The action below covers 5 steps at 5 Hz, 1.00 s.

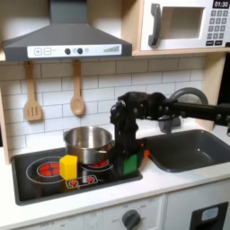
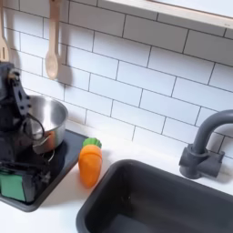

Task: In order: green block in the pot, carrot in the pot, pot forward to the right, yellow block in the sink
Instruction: 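Put the green block in the pot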

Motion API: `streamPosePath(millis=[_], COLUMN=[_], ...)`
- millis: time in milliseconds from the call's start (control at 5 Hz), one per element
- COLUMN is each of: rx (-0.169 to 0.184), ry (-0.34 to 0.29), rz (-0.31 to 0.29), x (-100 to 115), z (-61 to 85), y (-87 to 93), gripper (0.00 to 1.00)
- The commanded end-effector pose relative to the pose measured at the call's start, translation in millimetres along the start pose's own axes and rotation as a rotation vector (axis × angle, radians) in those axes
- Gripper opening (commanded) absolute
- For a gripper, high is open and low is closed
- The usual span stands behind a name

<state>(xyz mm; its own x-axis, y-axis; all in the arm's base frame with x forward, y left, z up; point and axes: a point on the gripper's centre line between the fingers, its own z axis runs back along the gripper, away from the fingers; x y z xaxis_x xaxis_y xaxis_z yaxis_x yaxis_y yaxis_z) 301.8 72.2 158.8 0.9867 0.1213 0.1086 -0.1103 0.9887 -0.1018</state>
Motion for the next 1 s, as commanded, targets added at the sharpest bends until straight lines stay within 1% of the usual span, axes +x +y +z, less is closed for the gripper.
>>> streamPosePath(millis=[0,200,400,600,800], rx=[-0.044,-0.046,-0.033,-0.043,-0.029], ry=[-0.123,-0.151,-0.165,-0.165,-0.155], rz=[0.039,0.059,0.057,0.081,0.062], x=[32,41,61,76,87], z=[46.9,57.0,58.4,56.0,50.7], y=[4.2,9.1,13.6,16.7,12.9], gripper=[0.0,0.0,0.0,0.0,0.0])
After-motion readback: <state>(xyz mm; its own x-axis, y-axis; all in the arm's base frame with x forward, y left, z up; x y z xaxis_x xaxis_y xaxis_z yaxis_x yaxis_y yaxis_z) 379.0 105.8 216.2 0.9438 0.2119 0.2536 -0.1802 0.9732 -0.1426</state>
